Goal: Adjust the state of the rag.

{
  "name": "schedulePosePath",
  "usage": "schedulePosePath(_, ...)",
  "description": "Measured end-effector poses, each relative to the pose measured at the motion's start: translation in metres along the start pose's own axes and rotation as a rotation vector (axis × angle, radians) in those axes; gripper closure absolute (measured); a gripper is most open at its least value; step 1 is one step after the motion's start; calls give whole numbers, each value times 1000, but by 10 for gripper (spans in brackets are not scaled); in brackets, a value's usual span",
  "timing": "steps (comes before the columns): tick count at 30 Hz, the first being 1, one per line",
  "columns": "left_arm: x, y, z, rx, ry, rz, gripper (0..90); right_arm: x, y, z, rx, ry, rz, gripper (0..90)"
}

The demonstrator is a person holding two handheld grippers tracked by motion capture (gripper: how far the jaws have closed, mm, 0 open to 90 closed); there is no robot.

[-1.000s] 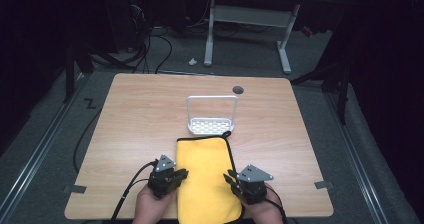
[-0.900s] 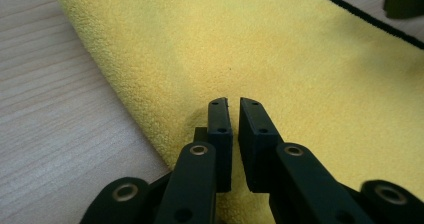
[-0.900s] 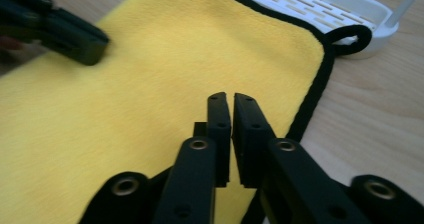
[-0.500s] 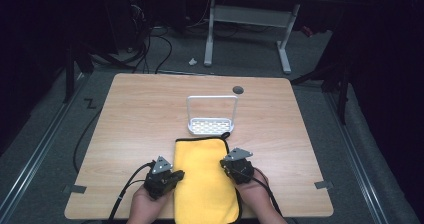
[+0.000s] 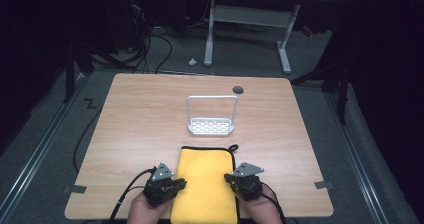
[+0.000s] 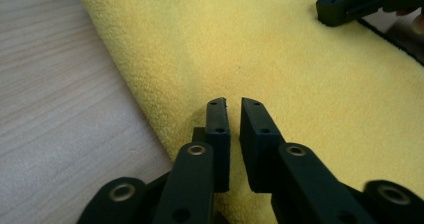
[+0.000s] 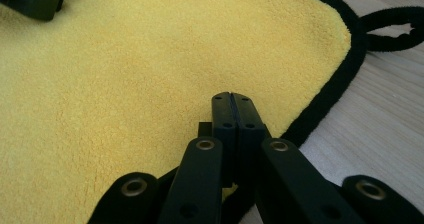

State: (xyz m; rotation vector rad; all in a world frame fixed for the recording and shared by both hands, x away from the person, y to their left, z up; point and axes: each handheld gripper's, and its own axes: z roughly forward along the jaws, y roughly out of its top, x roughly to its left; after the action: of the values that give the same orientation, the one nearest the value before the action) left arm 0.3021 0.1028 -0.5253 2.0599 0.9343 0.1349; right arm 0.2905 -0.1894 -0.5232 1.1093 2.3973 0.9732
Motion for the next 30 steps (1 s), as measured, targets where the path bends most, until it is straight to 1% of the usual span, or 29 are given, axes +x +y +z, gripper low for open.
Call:
schedulePosePath(2, 7, 7, -2, -35, 22, -24, 762, 0, 0, 1, -5, 1, -3, 900)
schedulePosePath(4, 16, 15, -2, -77, 58, -53, 697, -1, 1, 1, 1, 3, -11, 900)
schedulePosePath(6, 26, 26, 2, -92, 86, -72, 635, -1, 1, 1, -4, 7, -9, 900)
schedulePosePath(7, 30, 31, 6, -95, 103, -75, 584, -2, 1, 1, -3, 9, -8, 900)
schedulePosePath(8, 36, 36, 10, -99, 107, -89, 541, -2, 1, 1, -6, 13, -6, 900)
schedulePosePath(9, 41, 41, 15, -101, 103, -118, 499, -2, 0, 2, -8, 14, -3, 900)
schedulePosePath(10, 46, 45, 20, -94, 89, -139, 456, -2, 0, 2, -9, 16, -2, 900)
schedulePosePath(11, 49, 49, 25, -85, 87, -153, 435, -2, 0, 2, -9, 14, -1, 900)
schedulePosePath(12, 51, 51, 29, -79, 96, -159, 432, -2, 0, 2, -8, 14, 0, 900)
schedulePosePath(13, 52, 53, 33, -65, 95, -170, 436, -2, 0, 2, -9, 14, -1, 900)
schedulePosePath(15, 55, 54, 40, -35, 87, -204, 473, -2, 0, 2, -11, 15, -3, 900)
schedulePosePath(17, 55, 53, 43, -16, 77, -217, 539, -3, 0, 1, -7, 18, 0, 900)
schedulePosePath(19, 55, 51, 44, -4, 94, -205, 581, -3, 0, 1, -7, 18, 1, 899)
schedulePosePath(23, 55, 48, 42, -14, 95, -199, 679, -3, 0, 2, -12, 23, 1, 875)
schedulePosePath(24, 55, 47, 42, -17, 97, -191, 703, -3, 1, 1, -10, 28, 9, 857)
schedulePosePath(25, 55, 45, 43, -27, 96, -180, 730, -4, 1, 1, -12, 33, 14, 838)
schedulePosePath(27, 55, 41, 43, -53, 97, -165, 757, -3, 2, -1, -22, 20, 16, 800)
schedulePosePath(28, 56, 39, 42, -65, 92, -175, 765, -3, 3, -2, -32, 7, 14, 789)
schedulePosePath(30, 56, 37, 42, -75, 89, -185, 771, -6, 6, -5, -65, -4, 35, 761)
